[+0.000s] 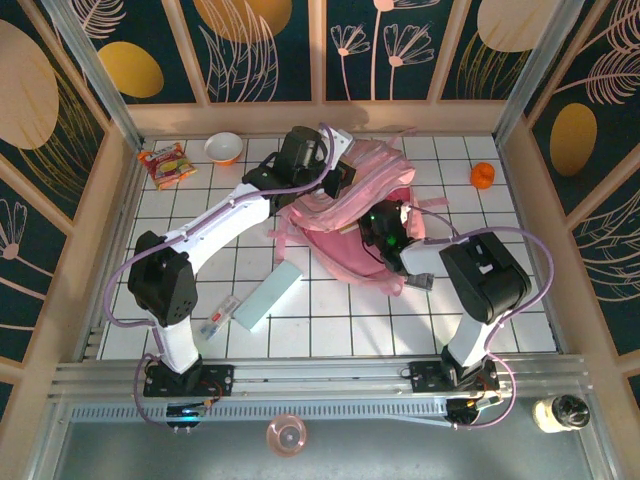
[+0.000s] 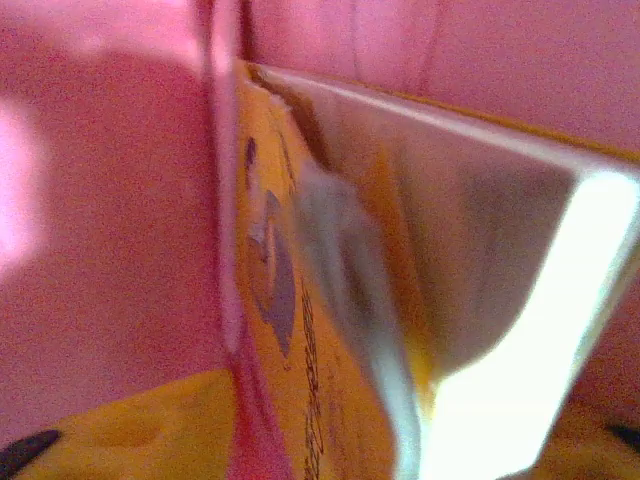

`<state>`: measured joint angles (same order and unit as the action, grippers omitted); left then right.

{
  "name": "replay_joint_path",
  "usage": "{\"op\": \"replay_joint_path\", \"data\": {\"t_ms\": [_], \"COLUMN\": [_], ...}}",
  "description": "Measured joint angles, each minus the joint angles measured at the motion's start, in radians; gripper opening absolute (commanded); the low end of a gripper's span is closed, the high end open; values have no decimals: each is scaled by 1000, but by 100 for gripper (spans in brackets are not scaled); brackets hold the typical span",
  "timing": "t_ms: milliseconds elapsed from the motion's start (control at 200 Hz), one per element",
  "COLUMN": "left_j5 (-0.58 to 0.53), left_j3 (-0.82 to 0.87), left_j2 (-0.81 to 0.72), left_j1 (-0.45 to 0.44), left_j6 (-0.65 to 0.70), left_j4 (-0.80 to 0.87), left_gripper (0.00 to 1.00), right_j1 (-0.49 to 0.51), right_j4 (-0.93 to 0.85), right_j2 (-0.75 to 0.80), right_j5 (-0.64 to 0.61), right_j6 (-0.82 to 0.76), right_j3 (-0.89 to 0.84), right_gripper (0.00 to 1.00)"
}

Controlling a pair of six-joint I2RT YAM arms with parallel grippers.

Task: Pack books, pencil case, and school supplies into a backpack

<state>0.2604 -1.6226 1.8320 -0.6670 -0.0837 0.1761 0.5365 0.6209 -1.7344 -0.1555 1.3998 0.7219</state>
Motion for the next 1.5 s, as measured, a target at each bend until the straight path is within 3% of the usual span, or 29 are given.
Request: {"op": "replay_joint_path", "data": {"t_ms": [45,155,455,786,936,1081,1141,1246,1291,1351,1501], "left_j5": [-1,-3,-34,-37,-33,-36,-33,-15,-5,3,50], "left_j3": [3,16,83,224,337,417,436,477,496,523,607], "left_j2": [0,0,-28,-105,-131,-101,-70,-47,-52,-73,-207], "left_j1": [2,6,16,21,0,-58,-75,-86,-87,-82,3], "left_j6": [0,0,13,127,241,332,346,333,315,280,132], "left_j4": [0,-11,-26,-61,-71,-68,-75,-96,-112,-138,-197], "left_gripper": [0,0,0,0,0,0,15,53,63,70,77], "right_j1": [0,-1,-6,-6,-6,-6,-6,-6,-6,-6,-4], "right_j4": [-27,-76,-312,-733,-889,-948,-958,-968,-970,-977,-998], "right_j2": [12,88,451,910,1001,988,970,931,915,893,813], "right_j5": [13,42,51,45,25,27,34,73,91,121,225], "right_j6": [-9,-19,-124,-339,-445,-597,-661,-799,-861,-944,-1161], "right_j3": [-2,-45,-114,-81,4,90,110,126,127,131,168], "right_gripper": [62,82,82,79,78,78,78,77,77,76,75]}}
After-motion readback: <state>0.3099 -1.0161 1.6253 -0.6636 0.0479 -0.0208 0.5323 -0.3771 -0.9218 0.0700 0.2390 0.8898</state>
